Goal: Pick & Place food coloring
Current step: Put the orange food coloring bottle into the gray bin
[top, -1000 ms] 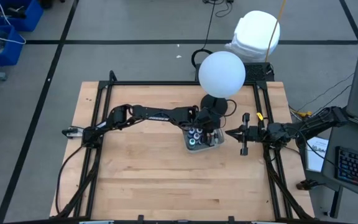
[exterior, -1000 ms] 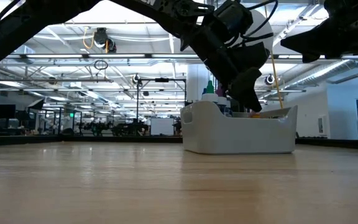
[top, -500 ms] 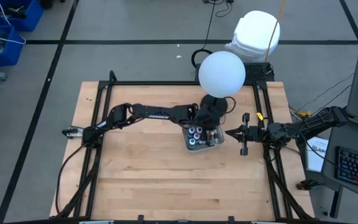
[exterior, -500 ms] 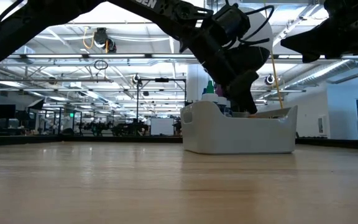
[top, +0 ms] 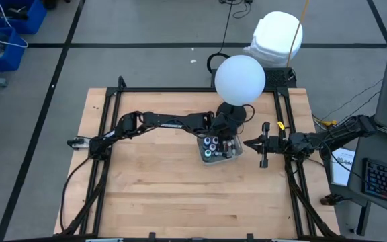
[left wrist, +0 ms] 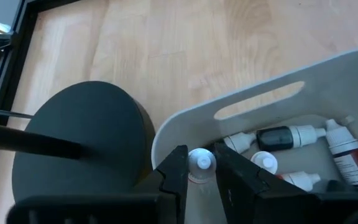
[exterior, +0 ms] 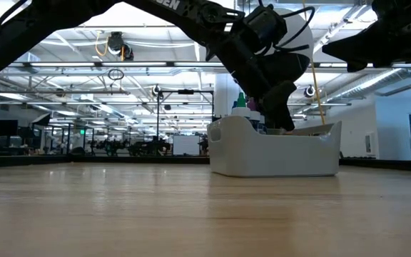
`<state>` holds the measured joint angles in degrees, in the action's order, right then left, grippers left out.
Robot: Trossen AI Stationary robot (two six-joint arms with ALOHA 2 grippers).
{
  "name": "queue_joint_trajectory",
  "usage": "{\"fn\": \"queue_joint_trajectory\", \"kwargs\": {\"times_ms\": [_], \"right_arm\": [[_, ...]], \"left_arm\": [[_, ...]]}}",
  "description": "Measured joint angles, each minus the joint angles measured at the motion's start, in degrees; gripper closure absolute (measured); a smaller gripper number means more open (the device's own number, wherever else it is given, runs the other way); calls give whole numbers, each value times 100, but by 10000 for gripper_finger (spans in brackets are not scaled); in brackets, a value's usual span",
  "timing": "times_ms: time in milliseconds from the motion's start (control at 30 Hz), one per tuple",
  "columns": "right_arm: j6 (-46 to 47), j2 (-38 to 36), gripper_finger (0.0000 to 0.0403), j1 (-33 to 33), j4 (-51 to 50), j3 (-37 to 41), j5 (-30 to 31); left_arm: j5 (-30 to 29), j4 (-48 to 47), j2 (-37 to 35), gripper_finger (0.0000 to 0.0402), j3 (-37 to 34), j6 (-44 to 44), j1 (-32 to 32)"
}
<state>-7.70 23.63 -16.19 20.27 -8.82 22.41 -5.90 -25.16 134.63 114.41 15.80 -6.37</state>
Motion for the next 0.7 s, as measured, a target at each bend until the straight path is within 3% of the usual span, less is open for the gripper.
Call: {"fn": "queue_joint_trajectory", "kwargs": {"times_ms": [700], "right_arm": [[0,0,403,-2,0,0,0]], "left_arm": [[203,-42,0,307,0,-238,-11]]}}
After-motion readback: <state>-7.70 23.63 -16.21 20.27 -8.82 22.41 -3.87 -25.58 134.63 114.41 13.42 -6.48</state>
